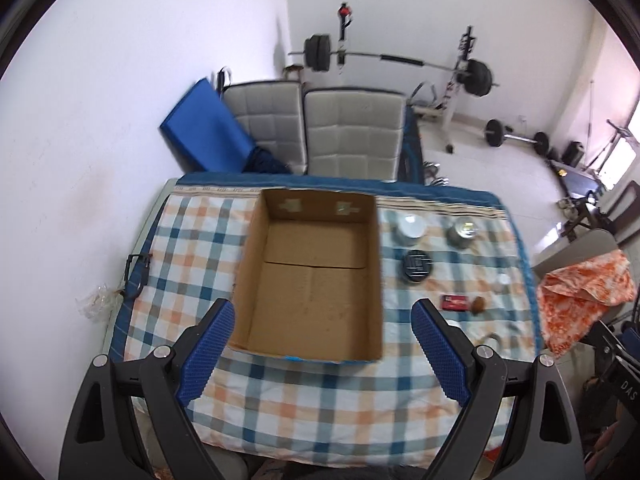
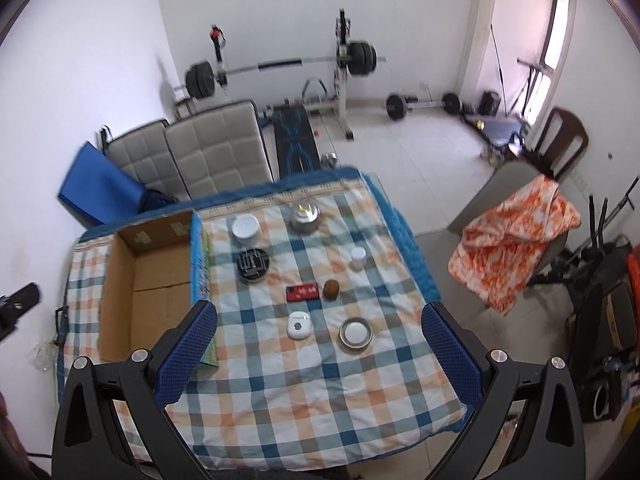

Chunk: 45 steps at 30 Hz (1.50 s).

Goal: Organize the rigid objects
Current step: 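Grasp the box wall with the left tool while the right tool grasps the black tin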

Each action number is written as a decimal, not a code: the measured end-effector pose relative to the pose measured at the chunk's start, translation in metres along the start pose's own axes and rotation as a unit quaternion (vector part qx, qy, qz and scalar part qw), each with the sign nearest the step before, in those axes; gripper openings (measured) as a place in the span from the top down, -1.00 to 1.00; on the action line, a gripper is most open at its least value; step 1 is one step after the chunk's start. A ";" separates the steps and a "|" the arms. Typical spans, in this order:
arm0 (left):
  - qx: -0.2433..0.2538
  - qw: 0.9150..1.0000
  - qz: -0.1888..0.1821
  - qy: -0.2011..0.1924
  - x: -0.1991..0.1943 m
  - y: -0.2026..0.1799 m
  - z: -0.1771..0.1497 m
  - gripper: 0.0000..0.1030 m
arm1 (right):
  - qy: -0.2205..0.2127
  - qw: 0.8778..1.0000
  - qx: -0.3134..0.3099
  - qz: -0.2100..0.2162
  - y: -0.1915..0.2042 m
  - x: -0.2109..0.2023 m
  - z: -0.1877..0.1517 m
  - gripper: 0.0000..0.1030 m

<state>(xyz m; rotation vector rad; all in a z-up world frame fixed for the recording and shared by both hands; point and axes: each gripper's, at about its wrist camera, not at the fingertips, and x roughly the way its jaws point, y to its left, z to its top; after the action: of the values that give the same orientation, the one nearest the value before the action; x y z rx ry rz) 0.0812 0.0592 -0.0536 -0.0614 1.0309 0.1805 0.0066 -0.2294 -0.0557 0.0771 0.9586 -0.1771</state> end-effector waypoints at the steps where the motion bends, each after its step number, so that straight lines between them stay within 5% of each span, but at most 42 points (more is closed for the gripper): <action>1: -0.003 1.000 0.004 0.008 0.012 0.008 0.003 -0.75 | 0.014 1.000 0.001 -0.003 0.000 0.017 0.002 -1.00; 7: 0.007 0.996 0.036 0.086 0.099 0.045 0.007 -0.76 | 0.092 0.996 0.004 -0.018 0.001 0.110 0.002 -1.00; 14: -0.012 0.982 0.023 0.186 0.201 0.089 -0.010 -0.76 | 0.177 0.984 0.016 -0.029 0.008 0.201 -0.027 -1.00; 26: -0.002 0.962 0.033 0.272 0.299 0.132 -0.048 -0.72 | 0.254 0.967 -0.003 -0.034 0.039 0.256 -0.073 -1.00; 37: 0.031 0.945 -0.007 0.324 0.344 0.133 -0.078 0.46 | 0.254 0.967 -0.006 -0.034 0.059 0.276 -0.074 -1.00; 41: 0.040 0.949 0.005 0.314 0.351 0.142 -0.083 0.85 | 0.251 0.968 0.005 -0.022 0.063 0.286 -0.069 -1.00; 45: 0.030 0.950 -0.006 0.310 0.356 0.157 -0.084 0.90 | 0.244 0.969 0.024 0.001 0.068 0.295 -0.057 -1.00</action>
<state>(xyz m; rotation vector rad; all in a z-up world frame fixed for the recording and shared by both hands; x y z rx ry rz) 0.1604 0.2446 -0.3963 -0.0716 1.6635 0.1192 0.1392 -0.1891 -0.3310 0.1709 1.4459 -0.1838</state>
